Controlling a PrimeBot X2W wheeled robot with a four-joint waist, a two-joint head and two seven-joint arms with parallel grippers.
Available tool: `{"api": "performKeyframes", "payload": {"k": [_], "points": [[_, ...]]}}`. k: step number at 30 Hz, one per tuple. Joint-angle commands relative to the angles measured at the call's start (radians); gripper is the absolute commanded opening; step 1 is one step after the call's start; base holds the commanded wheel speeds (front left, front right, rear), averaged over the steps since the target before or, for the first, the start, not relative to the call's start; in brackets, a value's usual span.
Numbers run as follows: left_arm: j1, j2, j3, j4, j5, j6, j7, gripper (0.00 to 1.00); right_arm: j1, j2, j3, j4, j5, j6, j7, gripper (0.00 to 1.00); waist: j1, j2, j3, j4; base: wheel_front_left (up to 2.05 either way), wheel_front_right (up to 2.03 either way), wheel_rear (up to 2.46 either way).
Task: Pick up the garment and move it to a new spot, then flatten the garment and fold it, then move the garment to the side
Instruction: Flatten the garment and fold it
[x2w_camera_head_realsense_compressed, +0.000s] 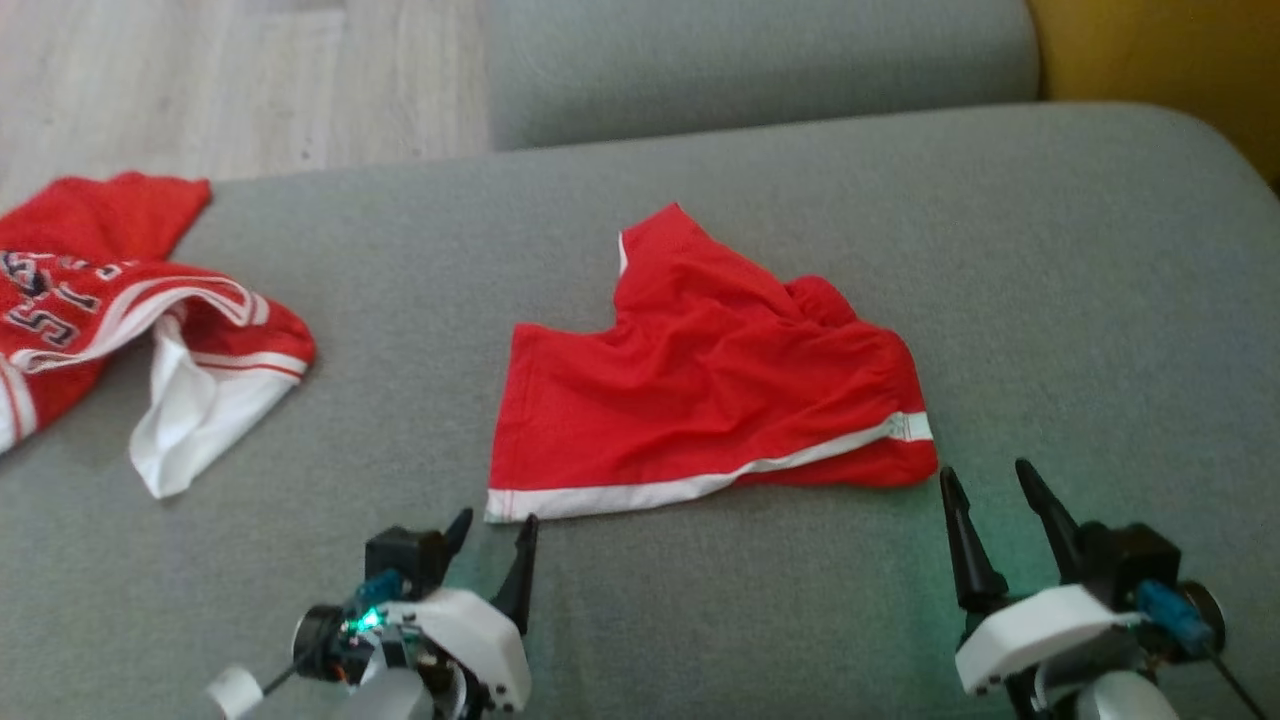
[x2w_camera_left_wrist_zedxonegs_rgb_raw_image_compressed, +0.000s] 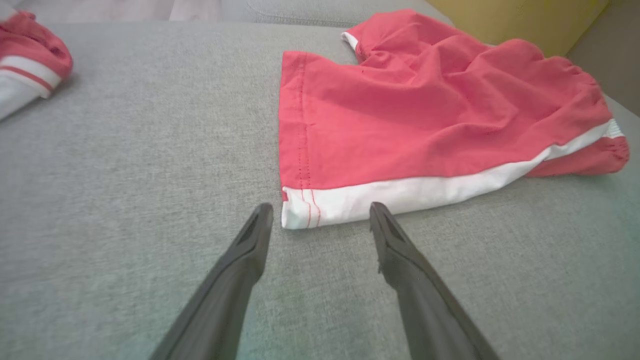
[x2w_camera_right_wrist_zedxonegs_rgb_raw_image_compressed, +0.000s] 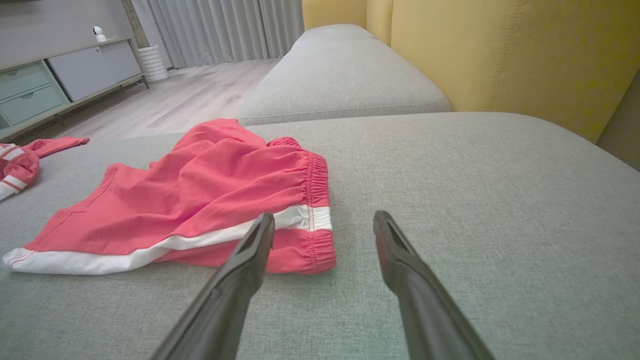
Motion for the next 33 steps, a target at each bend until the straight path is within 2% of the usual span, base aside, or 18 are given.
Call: {"api": "performKeyframes", "payload": {"k": [1, 8, 10, 12, 15, 18, 25, 33], "points": [[-0.066, 0.002, 0.032, -0.009, -0.006, -0.006, -0.008, 1.00, -0.053, -0.005, 0.024, -0.038, -0.011, 0.007, 0.001, 1.00, -0.0002, 0.0000, 0.020, -0.017, 0.00, 0.00, 0.00], [-0.131, -0.022, 0.038, 0.107, -0.026, -0.032, -0.021, 1.00, -0.074, -0.005, 0.020, -0.038, -0.013, 0.007, -0.005, 1.00, -0.0002, 0.0000, 0.050, -0.039, 0.00, 0.00, 0.00], [-0.140, -0.028, 0.034, 0.131, -0.028, -0.036, -0.018, 0.82, -0.077, -0.005, 0.017, -0.036, -0.014, 0.007, -0.007, 1.00, -0.0002, 0.0000, 0.053, -0.041, 0.00, 0.00, 0.00], [-0.148, -0.037, 0.030, 0.160, -0.034, -0.044, -0.018, 0.51, -0.081, -0.005, 0.009, -0.033, -0.016, 0.007, -0.009, 1.00, -0.0002, 0.0000, 0.057, -0.039, 0.00, 0.00, 0.00], [-0.156, -0.042, 0.023, 0.180, -0.034, -0.049, -0.026, 0.31, -0.092, -0.005, 0.000, -0.026, -0.022, 0.007, -0.008, 1.00, -0.0002, 0.0000, 0.062, -0.034, 0.00, 0.00, 0.00], [-0.162, -0.047, 0.018, 0.194, -0.034, -0.051, -0.038, 0.02, -0.113, -0.005, -0.012, -0.008, -0.034, 0.007, 0.009, 1.00, -0.0002, 0.0000, 0.068, -0.026, 0.00, 0.00, 0.00], [-0.178, -0.051, 0.019, 0.202, -0.032, -0.045, -0.082, 0.00, -0.222, -0.031, -0.016, 0.093, -0.059, 0.007, 0.083, 1.00, -0.0002, 0.0000, 0.089, -0.003, 0.00, 0.00, 0.00], [-0.198, -0.054, 0.012, 0.201, -0.027, -0.046, -0.112, 0.00, -0.345, -0.134, 0.156, 0.232, 0.086, 0.007, 0.220, 1.00, -0.0002, 0.0000, 0.105, 0.028, 0.00, 0.00, 0.00]]}}
